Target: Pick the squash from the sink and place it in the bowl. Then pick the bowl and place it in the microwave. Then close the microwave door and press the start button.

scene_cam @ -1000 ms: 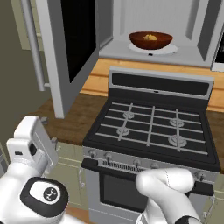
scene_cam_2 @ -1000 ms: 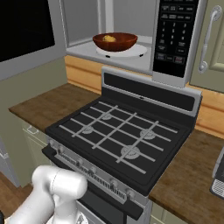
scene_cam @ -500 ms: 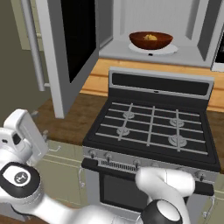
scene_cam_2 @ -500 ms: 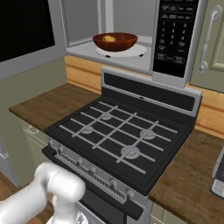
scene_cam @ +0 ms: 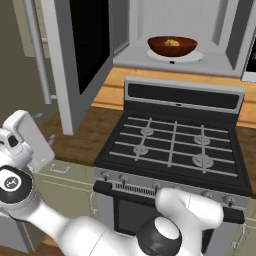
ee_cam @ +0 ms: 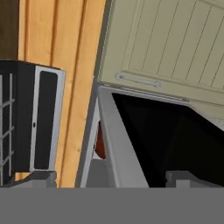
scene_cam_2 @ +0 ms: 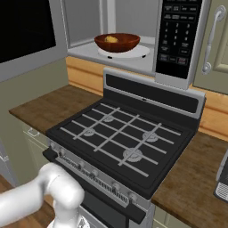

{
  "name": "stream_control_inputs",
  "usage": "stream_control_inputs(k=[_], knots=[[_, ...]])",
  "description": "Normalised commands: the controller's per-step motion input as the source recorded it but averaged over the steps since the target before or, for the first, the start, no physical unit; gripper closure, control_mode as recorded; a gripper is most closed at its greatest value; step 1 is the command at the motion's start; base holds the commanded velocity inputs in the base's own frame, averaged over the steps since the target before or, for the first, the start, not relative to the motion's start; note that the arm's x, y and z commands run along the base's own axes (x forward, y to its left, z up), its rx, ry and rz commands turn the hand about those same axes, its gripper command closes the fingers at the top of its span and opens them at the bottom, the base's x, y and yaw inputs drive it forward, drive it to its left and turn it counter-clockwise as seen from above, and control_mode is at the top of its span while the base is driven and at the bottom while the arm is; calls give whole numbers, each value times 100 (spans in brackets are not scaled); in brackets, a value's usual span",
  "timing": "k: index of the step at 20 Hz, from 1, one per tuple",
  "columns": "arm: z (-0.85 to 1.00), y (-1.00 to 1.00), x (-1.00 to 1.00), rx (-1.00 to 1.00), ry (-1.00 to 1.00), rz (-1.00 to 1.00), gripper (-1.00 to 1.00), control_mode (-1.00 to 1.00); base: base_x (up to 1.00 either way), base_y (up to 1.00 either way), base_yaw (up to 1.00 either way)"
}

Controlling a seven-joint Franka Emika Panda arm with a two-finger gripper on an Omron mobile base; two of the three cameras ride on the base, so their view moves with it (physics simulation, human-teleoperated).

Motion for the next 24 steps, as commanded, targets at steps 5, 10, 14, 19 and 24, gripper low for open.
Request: stream_control_inputs(k=[5,10,14,19,24], knots=[[18,-31,16,-1,-7,-5,-100,-100,0,0,0],[32,-53,-4,0,-16,-3,-100,-100,0,0,0],[31,-75,-17,0,-14,-1,-100,-100,0,0,0],[23,-93,-33,0,-11,0,-100,-100,0,0,0],[22,-99,-39,1,-4,0,-100,-100,0,0,0]])
